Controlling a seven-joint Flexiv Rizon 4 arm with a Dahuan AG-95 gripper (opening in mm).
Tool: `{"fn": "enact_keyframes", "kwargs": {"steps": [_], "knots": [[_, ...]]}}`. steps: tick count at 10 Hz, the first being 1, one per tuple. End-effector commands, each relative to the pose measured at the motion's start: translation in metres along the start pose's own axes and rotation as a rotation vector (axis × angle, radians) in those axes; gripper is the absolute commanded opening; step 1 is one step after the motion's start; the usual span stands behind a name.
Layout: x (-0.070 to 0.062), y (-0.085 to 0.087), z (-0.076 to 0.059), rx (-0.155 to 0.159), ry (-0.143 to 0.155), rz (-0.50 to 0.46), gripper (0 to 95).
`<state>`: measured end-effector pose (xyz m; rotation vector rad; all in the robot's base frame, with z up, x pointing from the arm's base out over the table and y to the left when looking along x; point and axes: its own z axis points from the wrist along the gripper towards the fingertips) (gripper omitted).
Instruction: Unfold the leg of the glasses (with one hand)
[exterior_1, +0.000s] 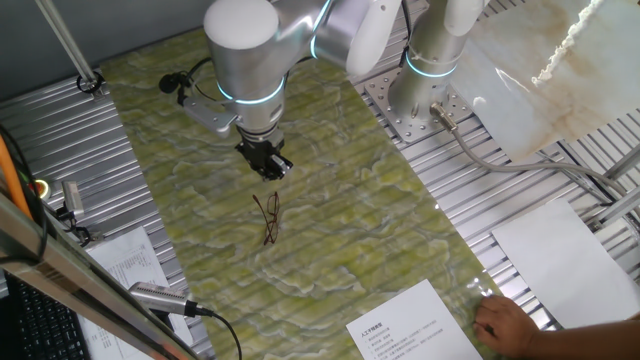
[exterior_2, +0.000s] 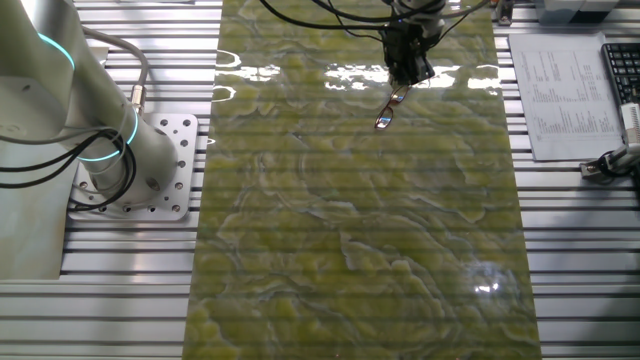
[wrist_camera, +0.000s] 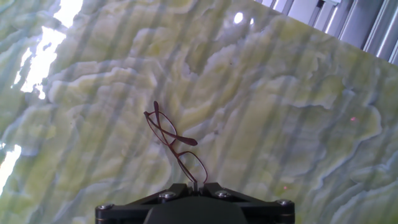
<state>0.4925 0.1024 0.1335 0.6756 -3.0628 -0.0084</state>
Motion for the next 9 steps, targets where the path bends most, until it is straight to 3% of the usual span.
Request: {"fn": "enact_keyframes", "kwargs": {"steps": [1,9], "knots": [[0.0002,0.0003,-0.0003,0.000,0.004,-0.019,0.0],[0.0003,0.0003,-0.0003,-0.002,0.001,-0.032,0.0]]}}
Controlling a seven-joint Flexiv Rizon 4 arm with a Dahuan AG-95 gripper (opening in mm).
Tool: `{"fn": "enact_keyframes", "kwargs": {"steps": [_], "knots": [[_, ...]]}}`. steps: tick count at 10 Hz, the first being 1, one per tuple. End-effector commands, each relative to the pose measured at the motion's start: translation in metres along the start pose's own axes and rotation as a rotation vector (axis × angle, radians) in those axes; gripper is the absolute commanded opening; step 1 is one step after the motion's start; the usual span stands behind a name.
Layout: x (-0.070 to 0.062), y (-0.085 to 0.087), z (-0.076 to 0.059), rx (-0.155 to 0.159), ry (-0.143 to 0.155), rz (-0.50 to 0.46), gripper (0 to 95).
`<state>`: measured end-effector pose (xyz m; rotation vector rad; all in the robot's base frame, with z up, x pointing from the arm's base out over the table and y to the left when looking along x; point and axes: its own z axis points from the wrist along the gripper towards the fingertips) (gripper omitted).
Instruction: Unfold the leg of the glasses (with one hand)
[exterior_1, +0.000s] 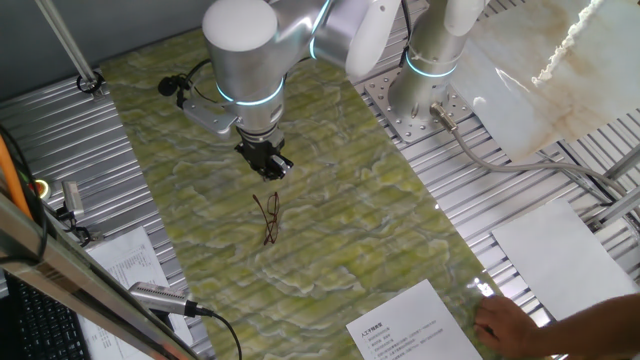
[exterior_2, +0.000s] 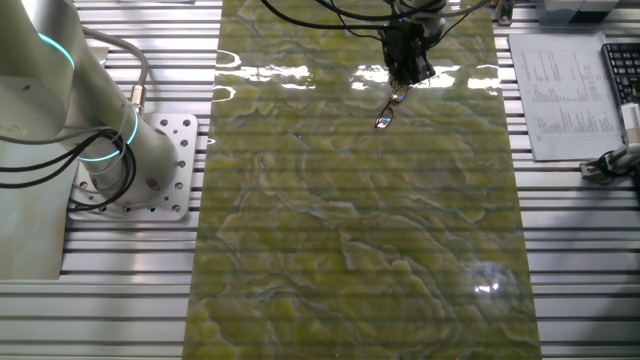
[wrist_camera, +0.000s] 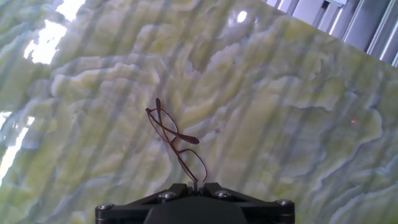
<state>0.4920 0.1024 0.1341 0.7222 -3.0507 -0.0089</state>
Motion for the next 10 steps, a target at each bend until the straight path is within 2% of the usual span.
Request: {"fn": "enact_keyframes", "kwargs": {"steps": [1,10], "knots": [[-0.0001,0.0001,0.0003,-0.001,0.000,-0.001,0.0],[-0.0003,0.0002,0.0005,0.000,0.002,-0.004,0.0]]}}
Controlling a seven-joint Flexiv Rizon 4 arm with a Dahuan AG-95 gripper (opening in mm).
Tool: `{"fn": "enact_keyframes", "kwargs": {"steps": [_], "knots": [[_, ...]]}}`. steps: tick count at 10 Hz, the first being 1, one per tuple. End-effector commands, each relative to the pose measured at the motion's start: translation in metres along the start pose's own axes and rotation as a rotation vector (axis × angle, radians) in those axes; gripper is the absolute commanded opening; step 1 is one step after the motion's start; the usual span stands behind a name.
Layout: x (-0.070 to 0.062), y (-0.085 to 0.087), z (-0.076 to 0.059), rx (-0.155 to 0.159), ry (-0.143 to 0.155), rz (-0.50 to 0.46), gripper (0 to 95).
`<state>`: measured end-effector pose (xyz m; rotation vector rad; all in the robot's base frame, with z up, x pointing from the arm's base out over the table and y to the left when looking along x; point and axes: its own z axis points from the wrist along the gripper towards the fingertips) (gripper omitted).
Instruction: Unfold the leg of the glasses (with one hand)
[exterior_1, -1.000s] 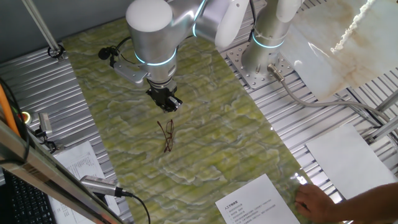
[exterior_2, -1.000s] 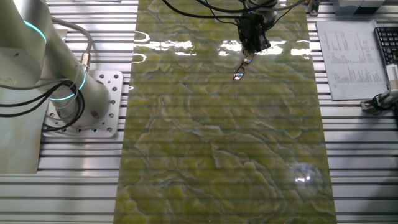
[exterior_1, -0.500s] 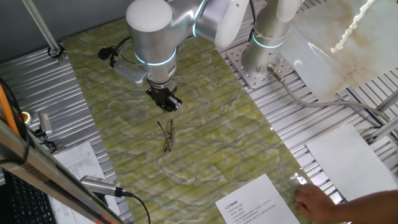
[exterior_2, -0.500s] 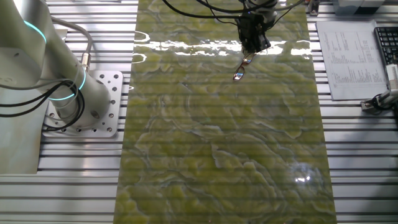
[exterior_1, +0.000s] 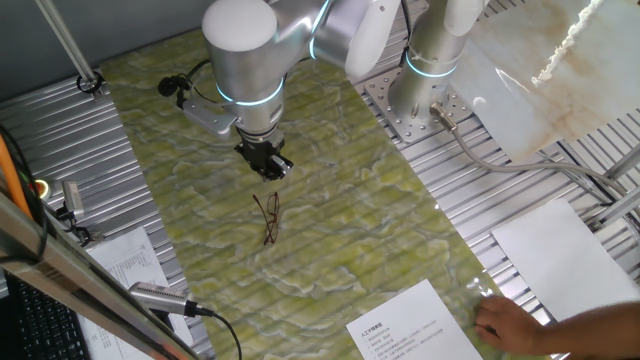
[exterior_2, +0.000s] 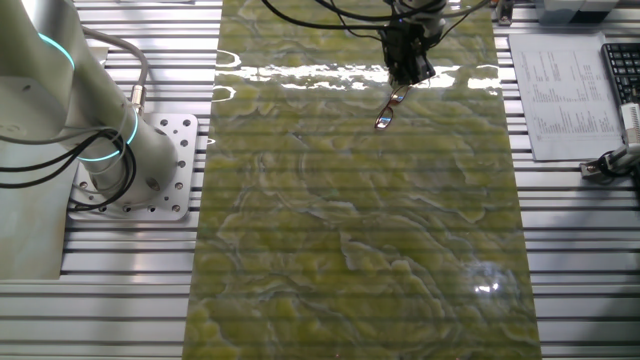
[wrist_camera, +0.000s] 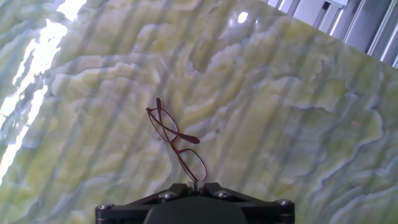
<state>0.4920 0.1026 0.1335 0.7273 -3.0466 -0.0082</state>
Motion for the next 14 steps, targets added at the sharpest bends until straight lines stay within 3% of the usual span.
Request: {"fn": "enact_keyframes", "kwargs": {"steps": [1,4,11,14], "knots": [[-0.0003,0.0000,-0.0002,0.000,-0.001,-0.001,0.0],[-0.0003,0.0000,-0.0002,-0.001,0.001,-0.002,0.0],[-0.0003,0.0000,-0.0002,0.009,-0.004,0.115,0.0],[-0.0003,0.0000,-0.0002,0.010,-0.006,0.121,0.0]]}}
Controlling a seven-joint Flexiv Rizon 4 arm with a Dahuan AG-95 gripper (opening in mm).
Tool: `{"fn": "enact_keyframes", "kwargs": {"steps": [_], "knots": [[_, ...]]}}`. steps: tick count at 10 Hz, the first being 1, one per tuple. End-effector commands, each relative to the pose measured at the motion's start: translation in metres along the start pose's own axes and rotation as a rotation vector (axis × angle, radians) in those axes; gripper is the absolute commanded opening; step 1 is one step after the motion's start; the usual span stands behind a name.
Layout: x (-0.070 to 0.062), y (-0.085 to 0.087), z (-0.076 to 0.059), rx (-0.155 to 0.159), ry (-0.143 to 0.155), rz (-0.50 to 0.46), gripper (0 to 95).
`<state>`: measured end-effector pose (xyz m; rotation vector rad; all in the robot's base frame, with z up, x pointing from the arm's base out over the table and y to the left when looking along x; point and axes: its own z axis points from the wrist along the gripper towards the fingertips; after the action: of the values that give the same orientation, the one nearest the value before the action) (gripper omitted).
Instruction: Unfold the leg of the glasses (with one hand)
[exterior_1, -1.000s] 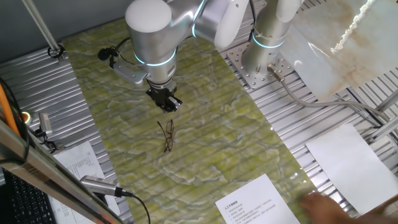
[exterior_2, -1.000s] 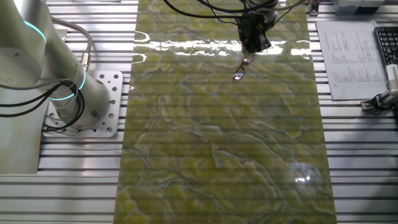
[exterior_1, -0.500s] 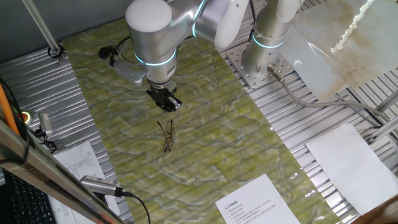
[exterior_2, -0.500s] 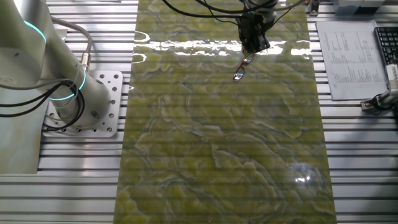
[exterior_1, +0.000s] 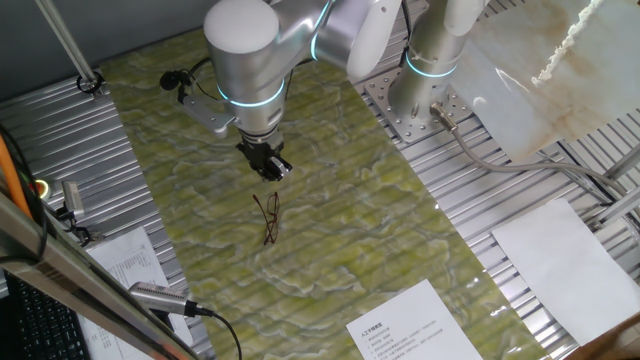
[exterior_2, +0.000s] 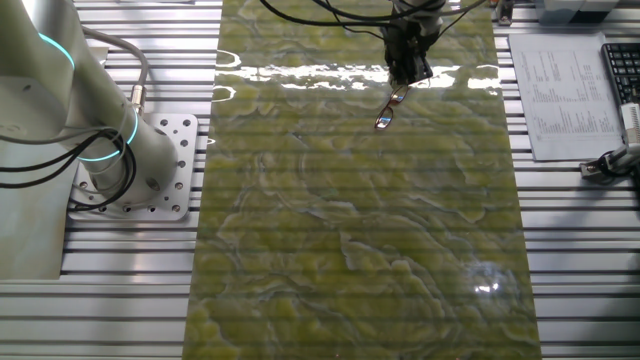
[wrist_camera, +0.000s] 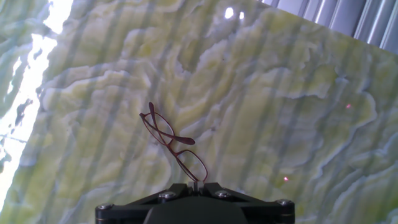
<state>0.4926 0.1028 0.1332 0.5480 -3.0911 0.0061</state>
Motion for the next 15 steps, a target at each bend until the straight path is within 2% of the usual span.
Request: {"fn": "enact_keyframes", "kwargs": {"steps": [1,3,15], "knots": [[0.0004,0.0000,-0.0005,0.000,-0.002,0.003,0.0],[0.0007,-0.0003,-0.0007,-0.001,0.000,-0.014,0.0],[0.0007,-0.0003,-0.0008,-0.003,-0.001,0.024,0.0]]}}
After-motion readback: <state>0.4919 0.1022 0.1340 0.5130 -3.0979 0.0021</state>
